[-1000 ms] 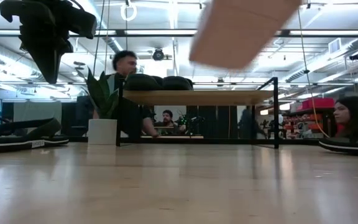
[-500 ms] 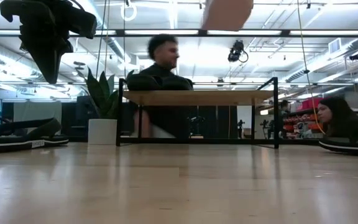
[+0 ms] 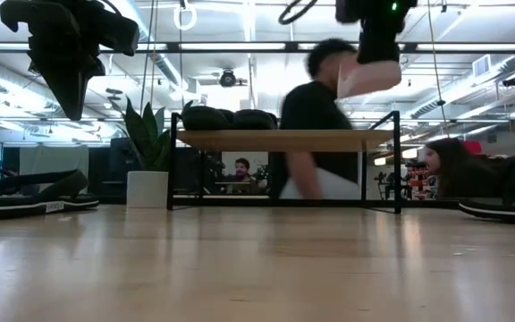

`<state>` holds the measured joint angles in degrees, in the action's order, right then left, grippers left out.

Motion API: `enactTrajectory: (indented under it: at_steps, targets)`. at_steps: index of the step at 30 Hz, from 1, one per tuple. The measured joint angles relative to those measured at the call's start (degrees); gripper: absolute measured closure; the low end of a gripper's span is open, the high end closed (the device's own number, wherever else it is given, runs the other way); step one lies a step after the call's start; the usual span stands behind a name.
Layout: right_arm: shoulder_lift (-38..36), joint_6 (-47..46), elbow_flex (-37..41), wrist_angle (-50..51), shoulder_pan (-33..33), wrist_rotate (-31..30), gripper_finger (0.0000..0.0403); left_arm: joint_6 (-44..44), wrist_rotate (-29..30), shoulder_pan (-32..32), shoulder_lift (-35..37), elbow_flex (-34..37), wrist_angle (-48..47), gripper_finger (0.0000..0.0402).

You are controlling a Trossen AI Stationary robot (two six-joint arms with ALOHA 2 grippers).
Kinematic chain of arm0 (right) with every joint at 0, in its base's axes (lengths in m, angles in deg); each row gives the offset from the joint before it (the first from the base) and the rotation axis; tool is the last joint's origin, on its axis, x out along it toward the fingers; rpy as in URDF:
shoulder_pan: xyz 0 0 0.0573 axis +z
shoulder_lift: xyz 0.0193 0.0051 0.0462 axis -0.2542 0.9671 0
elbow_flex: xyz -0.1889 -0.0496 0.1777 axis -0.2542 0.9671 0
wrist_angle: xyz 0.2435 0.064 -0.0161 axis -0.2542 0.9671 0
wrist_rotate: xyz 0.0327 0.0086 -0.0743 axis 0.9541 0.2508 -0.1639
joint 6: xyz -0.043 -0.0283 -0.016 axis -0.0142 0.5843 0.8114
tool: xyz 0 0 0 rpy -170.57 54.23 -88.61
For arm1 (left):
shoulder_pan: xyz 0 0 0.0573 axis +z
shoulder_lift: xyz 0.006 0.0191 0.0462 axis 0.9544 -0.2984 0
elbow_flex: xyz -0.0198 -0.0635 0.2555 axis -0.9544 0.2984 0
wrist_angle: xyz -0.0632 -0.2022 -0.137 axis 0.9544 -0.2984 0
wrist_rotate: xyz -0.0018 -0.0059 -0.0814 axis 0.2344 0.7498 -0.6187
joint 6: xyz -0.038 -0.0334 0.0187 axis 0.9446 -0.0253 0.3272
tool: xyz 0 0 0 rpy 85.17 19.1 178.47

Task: Pick and place slides into the shelf
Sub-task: Put the right pink slide on the shelf

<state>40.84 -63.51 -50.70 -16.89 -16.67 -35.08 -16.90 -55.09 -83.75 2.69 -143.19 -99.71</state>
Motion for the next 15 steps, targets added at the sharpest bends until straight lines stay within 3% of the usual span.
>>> enactTrajectory:
  at_steps: [5, 12, 15]
  targets:
    - [-0.05, 16.76, 5.88, -16.13, -4.9, 2.76, 0.0395, 0.07, -0.01, 0.0, 0.0, 0.0, 0.04, 0.0359]
    - [-0.21, 25.36, 6.2, -27.21, -14.51, 9.68, 0.0395, 0.22, 0.0, 0.0, 0.0, 0.0, 0.98, 0.0365]
    - [-0.23, 28.35, 6.18, -29.45, -17.37, 15.51, 0.0395, 0.23, 0.0, 0.02, 0.0, 0.0, 0.98, 0.0368]
